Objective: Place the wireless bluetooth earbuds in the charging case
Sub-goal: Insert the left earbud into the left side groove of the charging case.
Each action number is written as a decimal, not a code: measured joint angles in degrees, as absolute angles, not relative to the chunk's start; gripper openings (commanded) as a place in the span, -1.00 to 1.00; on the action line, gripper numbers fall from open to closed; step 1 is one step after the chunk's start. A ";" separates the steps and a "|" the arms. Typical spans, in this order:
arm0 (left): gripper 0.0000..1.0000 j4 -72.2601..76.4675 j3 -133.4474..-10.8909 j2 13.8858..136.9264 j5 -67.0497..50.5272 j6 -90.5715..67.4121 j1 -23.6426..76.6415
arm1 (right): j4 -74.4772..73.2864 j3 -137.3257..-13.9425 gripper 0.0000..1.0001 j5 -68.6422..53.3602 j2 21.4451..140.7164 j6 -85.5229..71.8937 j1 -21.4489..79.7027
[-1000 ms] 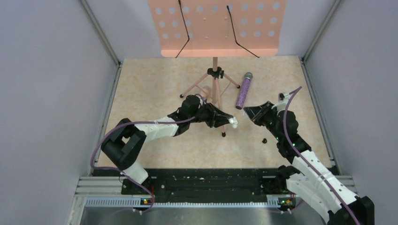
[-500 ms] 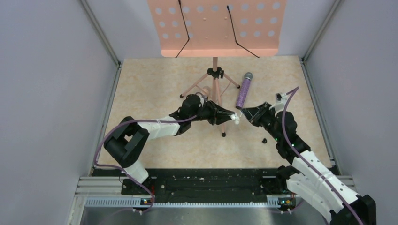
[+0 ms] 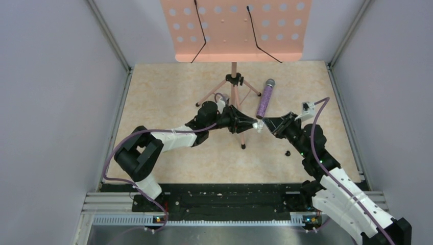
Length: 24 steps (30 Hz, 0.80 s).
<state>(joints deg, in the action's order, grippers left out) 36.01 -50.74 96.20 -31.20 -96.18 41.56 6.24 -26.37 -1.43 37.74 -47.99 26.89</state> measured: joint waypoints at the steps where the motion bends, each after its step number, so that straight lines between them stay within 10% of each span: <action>1: -1.00 36.05 -50.74 96.29 -31.24 -95.94 41.56 | 6.24 -26.33 -0.80 -1.43 37.65 -47.94 27.03; 24: -1.00 40.53 -50.13 98.04 -32.18 -99.57 41.63 | 8.99 -24.73 -0.80 -0.91 38.52 -45.45 28.51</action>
<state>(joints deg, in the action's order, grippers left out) 40.53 -50.13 98.04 -32.18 -99.57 41.63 8.99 -24.73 -0.91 38.52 -45.45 28.51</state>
